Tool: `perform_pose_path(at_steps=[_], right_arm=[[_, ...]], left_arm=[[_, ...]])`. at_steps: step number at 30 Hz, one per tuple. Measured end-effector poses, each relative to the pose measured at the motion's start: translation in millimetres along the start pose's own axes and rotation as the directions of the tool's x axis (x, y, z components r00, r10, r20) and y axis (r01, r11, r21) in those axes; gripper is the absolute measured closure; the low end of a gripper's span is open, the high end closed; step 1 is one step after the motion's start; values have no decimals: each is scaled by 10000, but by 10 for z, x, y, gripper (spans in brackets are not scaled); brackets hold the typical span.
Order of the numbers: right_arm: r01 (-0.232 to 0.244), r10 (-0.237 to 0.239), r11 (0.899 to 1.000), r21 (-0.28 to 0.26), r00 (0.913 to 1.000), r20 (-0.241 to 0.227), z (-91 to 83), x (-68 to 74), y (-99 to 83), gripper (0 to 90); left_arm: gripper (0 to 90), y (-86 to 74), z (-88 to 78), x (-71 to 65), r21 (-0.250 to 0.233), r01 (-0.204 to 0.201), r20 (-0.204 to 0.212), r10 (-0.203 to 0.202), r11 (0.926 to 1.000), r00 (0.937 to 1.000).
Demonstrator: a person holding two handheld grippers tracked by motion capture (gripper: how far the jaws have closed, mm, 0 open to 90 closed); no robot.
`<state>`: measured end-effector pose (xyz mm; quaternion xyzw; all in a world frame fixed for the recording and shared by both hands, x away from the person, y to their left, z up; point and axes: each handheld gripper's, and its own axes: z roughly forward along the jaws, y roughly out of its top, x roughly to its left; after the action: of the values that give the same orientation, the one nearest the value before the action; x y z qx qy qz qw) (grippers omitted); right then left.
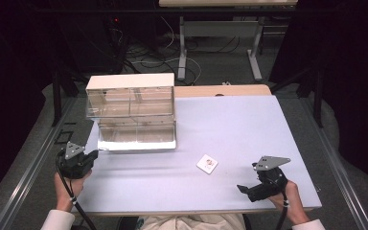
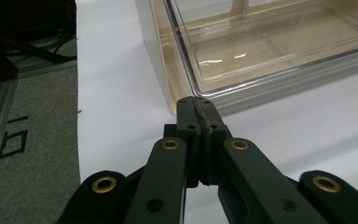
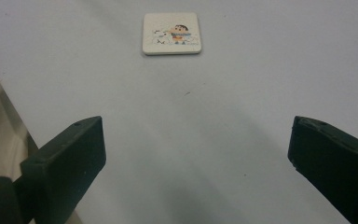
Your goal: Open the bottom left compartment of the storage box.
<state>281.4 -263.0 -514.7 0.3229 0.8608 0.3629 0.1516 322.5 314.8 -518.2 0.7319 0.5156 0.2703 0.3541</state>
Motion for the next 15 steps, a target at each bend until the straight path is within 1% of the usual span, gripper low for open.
perform_pose_path(at_steps=[2,4,5,6,7,8,9,11,15], right_arm=[[-1,1,10000,-1,10000,-2,-1,0,0,37],[-39,39,10000,13,10000,-9,-2,2,0,37],[-40,40,10000,14,10000,-9,-2,1,0,37],[-35,35,10000,9,10000,-24,-1,-1,0,37],[-44,44,10000,16,10000,-5,-2,1,0,37],[-41,41,10000,11,10000,-6,-2,0,0,37],[-37,37,10000,23,10000,-11,-1,0,0,38],[-26,26,10000,10,10000,-21,-1,0,-2,38],[-51,51,10000,5,10000,-34,-3,1,-1,38]], left_arm=[[900,-2,1,1,-5,-30,-5,30,10000,10000],[900,-7,11,2,-141,64,14,-64,9999,10000],[900,-4,5,5,-82,71,19,-71,9999,10000],[900,-2,-5,11,-154,80,13,-80,9998,10000],[900,13,-23,16,-393,121,174,-114,9992,9998],[900,25,-32,4,-444,76,173,-68,9990,9998],[900,40,-32,-54,-273,-410,-154,406,9988,9991],[900,43,-33,-60,-242,-489,-153,485,9985,9987],[900,31,-22,-39,-355,-282,-138,277,9990,9995]])
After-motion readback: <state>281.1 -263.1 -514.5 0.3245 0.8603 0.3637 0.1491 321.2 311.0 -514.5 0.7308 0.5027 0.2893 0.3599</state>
